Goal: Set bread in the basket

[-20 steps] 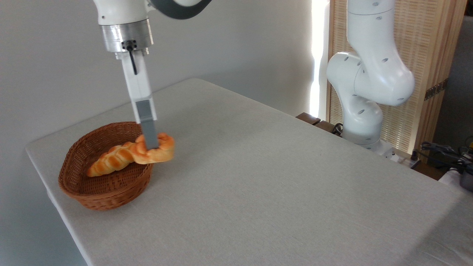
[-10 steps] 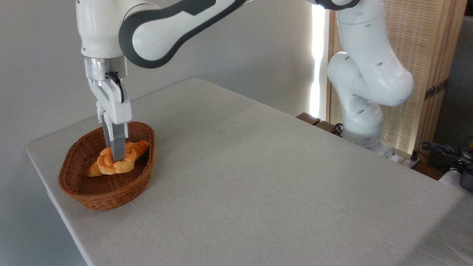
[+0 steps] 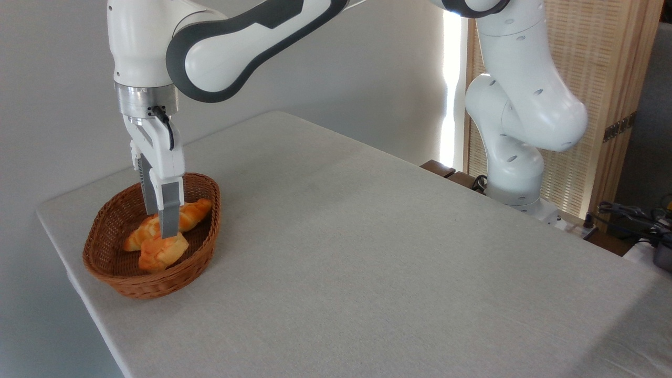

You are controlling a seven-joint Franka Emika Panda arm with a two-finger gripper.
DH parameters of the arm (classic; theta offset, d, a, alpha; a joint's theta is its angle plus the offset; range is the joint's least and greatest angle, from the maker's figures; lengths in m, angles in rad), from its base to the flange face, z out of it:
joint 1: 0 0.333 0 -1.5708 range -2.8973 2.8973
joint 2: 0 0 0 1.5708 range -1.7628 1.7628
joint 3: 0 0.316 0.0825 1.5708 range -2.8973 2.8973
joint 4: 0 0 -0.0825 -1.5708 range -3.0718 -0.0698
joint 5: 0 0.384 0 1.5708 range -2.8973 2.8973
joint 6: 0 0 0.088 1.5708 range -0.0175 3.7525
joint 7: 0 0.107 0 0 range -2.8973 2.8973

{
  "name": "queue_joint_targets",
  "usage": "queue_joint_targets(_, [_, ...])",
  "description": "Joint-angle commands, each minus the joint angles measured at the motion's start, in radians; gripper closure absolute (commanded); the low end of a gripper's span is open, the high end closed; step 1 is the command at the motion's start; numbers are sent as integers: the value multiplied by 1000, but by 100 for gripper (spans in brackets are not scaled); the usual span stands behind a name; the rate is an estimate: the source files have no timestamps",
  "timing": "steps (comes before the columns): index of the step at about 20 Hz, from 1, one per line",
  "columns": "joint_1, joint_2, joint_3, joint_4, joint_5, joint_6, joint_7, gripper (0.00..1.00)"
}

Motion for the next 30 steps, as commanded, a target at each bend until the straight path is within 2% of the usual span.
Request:
queue_joint_targets(1, [0, 9, -1, 17, 1, 11, -5, 0])
queue_joint_targets(5, [5, -32, 7, 17, 2, -24, -8, 0])
queue_joint_targets(8, [28, -106, 54, 17, 1, -158, 33, 0])
queue_joint_targets(10, [46, -161, 116, 19, -44, -227, 131, 0])
queue_joint_targets(12, [57, -216, 195, 17, -149, -294, 251, 0])
queue_joint_targets(14, [60, -262, 246, 19, -190, -383, 294, 0])
queue_joint_targets(17, [75, -296, 263, 21, -184, -488, 290, 0])
queue_joint_targets(22, [106, -298, 257, 25, -177, -557, 293, 0])
queue_joint_targets(29, [108, -296, 265, 25, -171, -560, 296, 0])
queue_joint_targets(30, [108, -296, 263, 27, -145, -560, 296, 0])
